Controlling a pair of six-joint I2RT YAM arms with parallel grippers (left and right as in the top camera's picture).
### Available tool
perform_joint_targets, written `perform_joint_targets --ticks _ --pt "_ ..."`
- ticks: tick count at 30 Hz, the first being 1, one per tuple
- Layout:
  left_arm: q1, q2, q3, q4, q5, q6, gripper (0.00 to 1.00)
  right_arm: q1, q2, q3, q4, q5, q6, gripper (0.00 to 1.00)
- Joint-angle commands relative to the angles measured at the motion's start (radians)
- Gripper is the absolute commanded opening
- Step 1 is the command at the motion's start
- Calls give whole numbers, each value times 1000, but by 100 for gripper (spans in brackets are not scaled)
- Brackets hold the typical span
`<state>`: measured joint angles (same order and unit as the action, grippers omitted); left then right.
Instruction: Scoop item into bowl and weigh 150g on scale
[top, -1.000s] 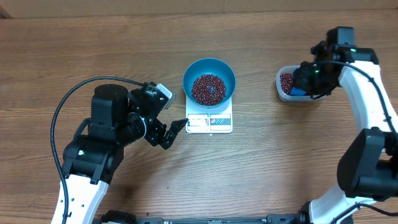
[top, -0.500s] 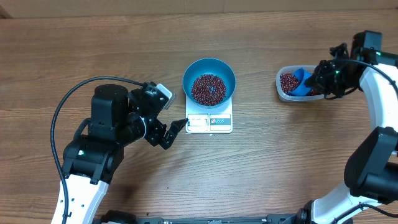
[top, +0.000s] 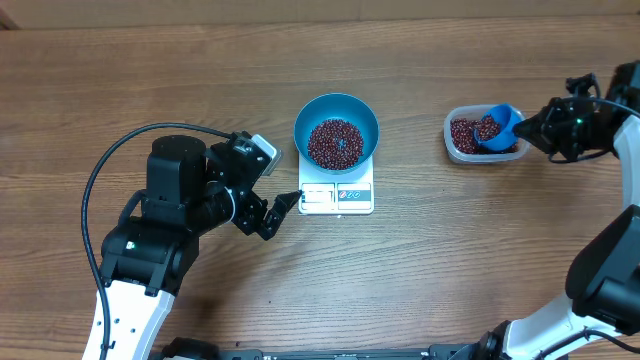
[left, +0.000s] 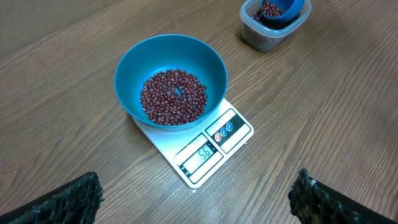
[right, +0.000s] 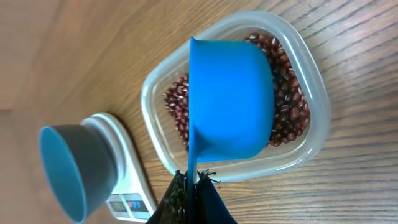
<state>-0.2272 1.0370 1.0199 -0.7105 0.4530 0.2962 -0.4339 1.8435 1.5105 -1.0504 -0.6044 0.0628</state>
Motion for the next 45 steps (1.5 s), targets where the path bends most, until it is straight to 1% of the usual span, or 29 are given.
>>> perform_joint_targets --ticks 1,6,14,17,23,29,36,41,45 --pt "5 3 26 4 15 22 100 -34 6 -6 -7 -146 -64 4" --pt "5 3 26 4 15 22 100 -75 6 -6 -29 -316 -167 4" --pt "5 3 26 4 15 22 100 -94 6 -6 -66 -328 -180 4" --pt "5 3 26 4 15 22 100 -93 5 -6 -90 -391 -218 4" --pt "5 3 26 4 15 22 99 -88 3 -4 -118 -461 -218 4" --pt "5 3 26 4 15 22 100 -34 -23 -3 -121 -475 -218 4" --pt "5 3 26 4 15 22 100 56 -98 23 -116 -475 -217 4" --pt "5 3 26 4 15 22 100 123 -173 24 -59 -470 -156 4" --pt "5 3 26 4 15 22 100 167 -210 24 -41 -456 -138 4"
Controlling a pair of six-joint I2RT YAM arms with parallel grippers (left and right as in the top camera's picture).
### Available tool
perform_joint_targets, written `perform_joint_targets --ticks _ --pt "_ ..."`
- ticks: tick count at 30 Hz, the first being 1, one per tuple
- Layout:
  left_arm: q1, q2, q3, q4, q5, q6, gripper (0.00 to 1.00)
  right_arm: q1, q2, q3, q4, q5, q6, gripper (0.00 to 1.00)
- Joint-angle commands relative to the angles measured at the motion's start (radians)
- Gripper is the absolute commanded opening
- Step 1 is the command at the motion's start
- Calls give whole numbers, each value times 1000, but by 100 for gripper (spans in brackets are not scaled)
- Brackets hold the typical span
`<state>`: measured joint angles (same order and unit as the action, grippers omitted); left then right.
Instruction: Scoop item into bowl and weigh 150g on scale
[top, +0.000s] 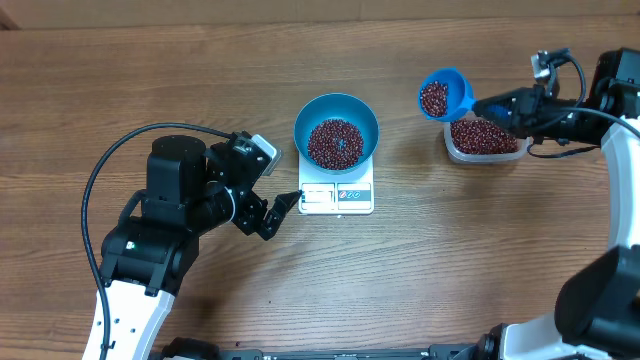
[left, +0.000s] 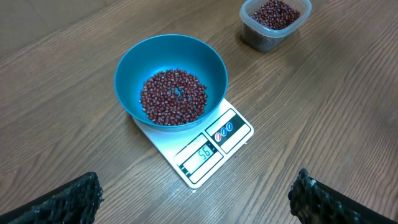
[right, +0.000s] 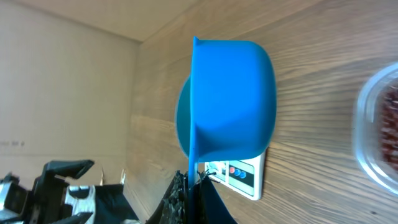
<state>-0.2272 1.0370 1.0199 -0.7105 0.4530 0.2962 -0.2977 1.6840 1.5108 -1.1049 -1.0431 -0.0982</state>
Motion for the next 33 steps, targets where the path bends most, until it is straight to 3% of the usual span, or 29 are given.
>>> perform_joint_targets --ticks 1,23,33 --pt "5 3 26 4 15 22 100 43 -57 23 16 -10 23 4" --pt "5 3 26 4 15 22 100 410 -78 23 192 427 159 4" --pt "5 3 26 4 15 22 100 602 -78 23 235 767 158 4"
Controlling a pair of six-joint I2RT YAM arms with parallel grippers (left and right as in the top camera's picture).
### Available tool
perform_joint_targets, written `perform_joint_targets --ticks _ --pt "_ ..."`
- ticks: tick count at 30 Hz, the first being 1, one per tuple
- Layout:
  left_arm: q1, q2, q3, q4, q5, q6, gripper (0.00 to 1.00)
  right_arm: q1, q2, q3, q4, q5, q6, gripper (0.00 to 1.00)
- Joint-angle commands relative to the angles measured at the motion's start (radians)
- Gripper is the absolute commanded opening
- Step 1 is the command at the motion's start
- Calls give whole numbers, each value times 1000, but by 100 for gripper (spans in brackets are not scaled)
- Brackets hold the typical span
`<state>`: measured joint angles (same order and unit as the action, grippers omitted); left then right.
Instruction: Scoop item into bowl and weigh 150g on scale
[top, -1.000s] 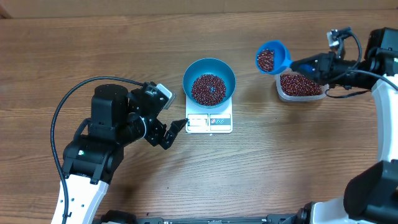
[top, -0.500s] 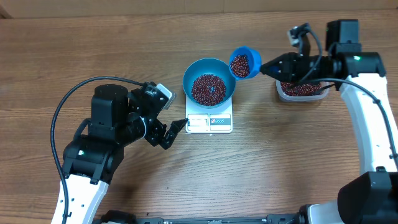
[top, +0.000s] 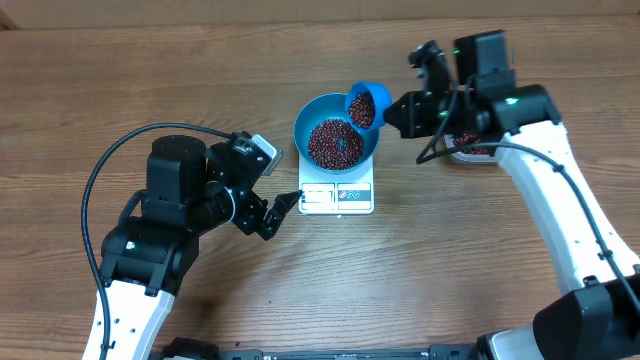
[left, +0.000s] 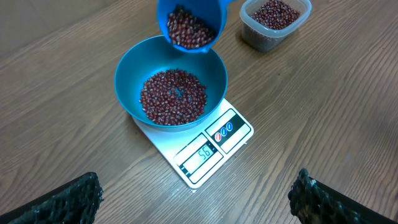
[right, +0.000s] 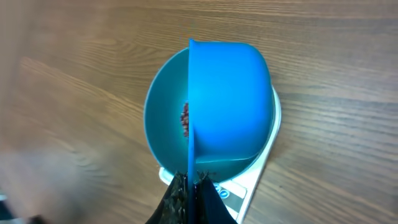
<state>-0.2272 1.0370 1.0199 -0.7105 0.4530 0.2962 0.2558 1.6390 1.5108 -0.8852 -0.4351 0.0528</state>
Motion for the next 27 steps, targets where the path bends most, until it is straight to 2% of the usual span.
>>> perform_joint_targets --ticks 1,8,27 --pt "5 3 26 4 15 22 100 65 -33 23 19 188 7 4" --pt "5 3 26 4 15 22 100 166 -33 23 40 378 6 4" --pt "5 3 26 4 15 22 100 198 -33 23 43 423 3 4"
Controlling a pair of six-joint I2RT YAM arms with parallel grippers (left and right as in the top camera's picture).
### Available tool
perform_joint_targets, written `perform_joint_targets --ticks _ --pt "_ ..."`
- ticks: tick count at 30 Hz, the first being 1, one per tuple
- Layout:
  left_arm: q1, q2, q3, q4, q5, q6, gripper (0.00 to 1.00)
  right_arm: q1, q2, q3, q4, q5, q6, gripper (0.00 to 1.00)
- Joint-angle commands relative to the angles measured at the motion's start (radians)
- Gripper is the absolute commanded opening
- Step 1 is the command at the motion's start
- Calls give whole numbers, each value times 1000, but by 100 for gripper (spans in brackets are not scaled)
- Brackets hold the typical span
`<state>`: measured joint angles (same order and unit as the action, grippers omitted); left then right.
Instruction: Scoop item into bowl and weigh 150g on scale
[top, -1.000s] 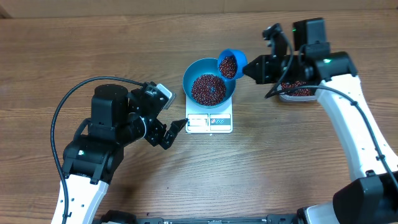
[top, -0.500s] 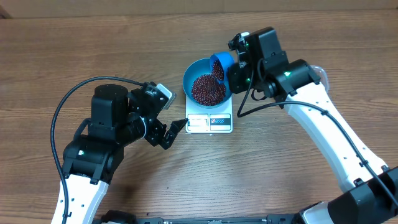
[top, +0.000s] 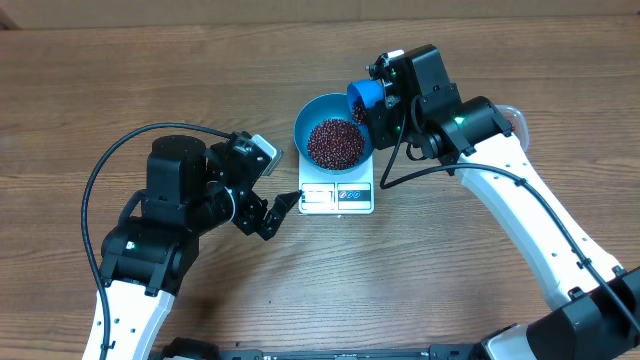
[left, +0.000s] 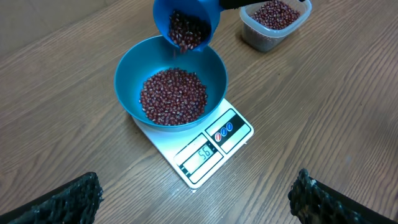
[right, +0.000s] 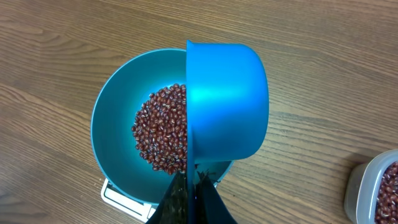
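A blue bowl of red beans sits on a white scale whose display reads 56. My right gripper is shut on the handle of a blue scoop. The scoop is tipped over the bowl's right rim, with beans at its lip falling into the bowl. My left gripper stands open just left of the scale, fingertips wide apart and holding nothing.
A clear plastic tub of red beans stands to the right of the scale; in the overhead view only its rim shows behind my right arm. A black cable loops over my left arm.
My right gripper has tipped the scoop further over the bowl, and beans now fall from its lip. The right arm has swung further over the table. The left arm has not moved.
The scoop first lay in the tub of beans in my right gripper. Then it was held up full, left of the tub. Then it hung over the bowl's right rim, slightly tilted, and now it pours. The scale has read 56 throughout.
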<state>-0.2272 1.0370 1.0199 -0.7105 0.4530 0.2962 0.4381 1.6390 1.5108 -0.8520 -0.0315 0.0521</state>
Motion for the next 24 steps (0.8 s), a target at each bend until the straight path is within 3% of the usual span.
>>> perform_joint_targets --ticks 1,24 --pt "5 3 26 4 15 22 99 21 -33 23 9 26 4 4" --pt "5 3 26 4 15 22 100 136 -33 23 2 240 3 4"
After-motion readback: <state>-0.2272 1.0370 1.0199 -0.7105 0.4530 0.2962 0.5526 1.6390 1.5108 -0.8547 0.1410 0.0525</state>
